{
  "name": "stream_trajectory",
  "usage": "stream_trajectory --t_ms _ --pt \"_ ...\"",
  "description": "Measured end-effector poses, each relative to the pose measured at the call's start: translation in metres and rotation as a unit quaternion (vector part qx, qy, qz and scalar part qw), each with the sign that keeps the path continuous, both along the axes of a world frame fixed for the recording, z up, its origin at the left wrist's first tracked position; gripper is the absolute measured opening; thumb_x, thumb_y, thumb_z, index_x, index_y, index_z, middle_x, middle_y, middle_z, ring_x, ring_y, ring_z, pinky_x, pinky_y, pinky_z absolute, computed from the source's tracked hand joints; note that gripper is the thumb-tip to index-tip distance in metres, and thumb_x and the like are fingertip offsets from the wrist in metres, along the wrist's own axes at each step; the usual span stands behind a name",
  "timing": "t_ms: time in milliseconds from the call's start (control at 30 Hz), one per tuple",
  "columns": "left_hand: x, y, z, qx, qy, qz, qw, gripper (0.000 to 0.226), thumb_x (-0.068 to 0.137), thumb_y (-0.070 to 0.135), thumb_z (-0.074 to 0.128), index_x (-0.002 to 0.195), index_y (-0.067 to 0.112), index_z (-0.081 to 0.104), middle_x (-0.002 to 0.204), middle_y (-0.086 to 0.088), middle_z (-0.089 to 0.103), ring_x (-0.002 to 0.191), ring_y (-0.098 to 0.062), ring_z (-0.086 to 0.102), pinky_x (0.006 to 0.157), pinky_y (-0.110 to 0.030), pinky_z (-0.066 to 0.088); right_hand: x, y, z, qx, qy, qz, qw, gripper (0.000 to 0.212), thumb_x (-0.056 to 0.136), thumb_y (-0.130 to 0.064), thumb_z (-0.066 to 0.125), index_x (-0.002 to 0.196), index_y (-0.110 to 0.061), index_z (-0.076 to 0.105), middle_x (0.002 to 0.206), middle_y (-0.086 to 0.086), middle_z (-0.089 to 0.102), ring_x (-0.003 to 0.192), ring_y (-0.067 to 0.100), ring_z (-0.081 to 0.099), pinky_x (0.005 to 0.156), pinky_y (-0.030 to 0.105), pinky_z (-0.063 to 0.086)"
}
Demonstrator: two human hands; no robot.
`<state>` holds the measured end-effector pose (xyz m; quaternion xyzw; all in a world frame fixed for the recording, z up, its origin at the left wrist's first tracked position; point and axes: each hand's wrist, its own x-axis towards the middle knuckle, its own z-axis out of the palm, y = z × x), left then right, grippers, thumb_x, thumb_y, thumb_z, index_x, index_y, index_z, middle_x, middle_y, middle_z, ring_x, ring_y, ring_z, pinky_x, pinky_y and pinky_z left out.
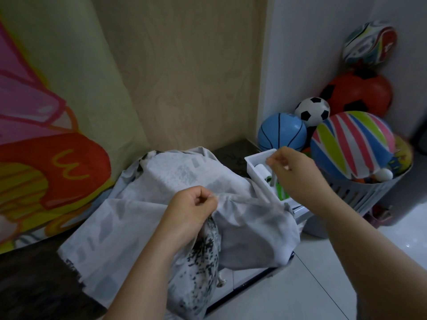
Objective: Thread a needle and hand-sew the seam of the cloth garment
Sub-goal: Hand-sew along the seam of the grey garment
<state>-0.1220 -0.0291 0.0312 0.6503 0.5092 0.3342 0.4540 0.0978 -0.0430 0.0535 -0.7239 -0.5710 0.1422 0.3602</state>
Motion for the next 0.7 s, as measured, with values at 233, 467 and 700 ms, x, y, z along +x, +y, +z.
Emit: stream_trajectory --t_ms 233,467,700 --pt "-0.003 -0.009 0.011 0.001 -0.044 -0.038 0.998 0.014 0.089 0.020 0.063 0.078 0.015 0.069 0.064 0.009 0.064 0.060 -0.003 0.054 0.062 -0.018 0.042 -0.034 -0.019 0.019 -0.115 0.146 0.255 0.949 0.007 0.080 -0.028 0.071 0.076 -0.023 0.069 0.089 -0.006 0.073 0.088 0.007 0.068 0.083 0.020 0.053" --pt "-0.005 -0.013 0.014 -0.033 -0.060 -0.066 0.996 0.021 0.086 0.012 0.067 0.067 0.021 0.072 0.072 0.003 0.068 0.072 -0.008 0.060 0.076 -0.024 0.048 -0.024 -0.019 0.024 -0.163 0.120 0.271 0.941 0.005 0.078 -0.026 0.073 0.078 -0.021 0.072 0.081 -0.009 0.074 0.078 0.002 0.068 0.073 0.006 0.049" --pt "-0.006 -0.015 0.015 -0.039 -0.058 -0.065 0.995 0.020 0.085 0.015 0.068 0.069 0.024 0.075 0.079 -0.001 0.073 0.078 -0.010 0.065 0.084 -0.030 0.052 -0.021 -0.011 0.018 -0.104 -0.010 0.197 0.975 0.010 0.086 -0.028 0.065 0.083 -0.036 0.070 0.081 -0.022 0.066 0.076 -0.002 0.060 0.063 0.006 0.044"
